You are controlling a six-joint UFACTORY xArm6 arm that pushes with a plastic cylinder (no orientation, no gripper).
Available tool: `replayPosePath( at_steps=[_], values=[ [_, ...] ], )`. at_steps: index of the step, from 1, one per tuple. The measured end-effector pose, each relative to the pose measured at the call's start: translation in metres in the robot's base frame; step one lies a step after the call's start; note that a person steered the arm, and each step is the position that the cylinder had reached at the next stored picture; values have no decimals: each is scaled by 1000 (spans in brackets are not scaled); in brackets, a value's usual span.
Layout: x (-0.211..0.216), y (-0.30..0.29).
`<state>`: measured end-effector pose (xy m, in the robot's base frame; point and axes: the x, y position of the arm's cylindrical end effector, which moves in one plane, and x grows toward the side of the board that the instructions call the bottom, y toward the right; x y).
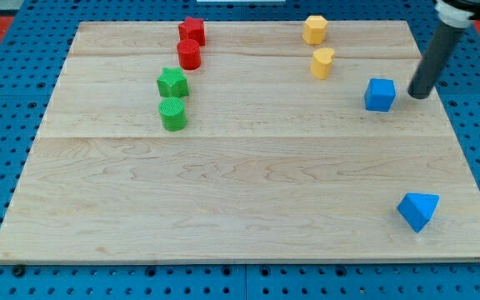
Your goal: Move the blue triangle towards center
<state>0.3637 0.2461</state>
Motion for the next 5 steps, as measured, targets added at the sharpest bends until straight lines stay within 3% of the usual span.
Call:
replayPosePath(
  at_steps=[2, 3, 4, 5],
  values=[
    [12, -83],
    [4, -41],
    [-39, 6],
    [-68, -25]
  ],
)
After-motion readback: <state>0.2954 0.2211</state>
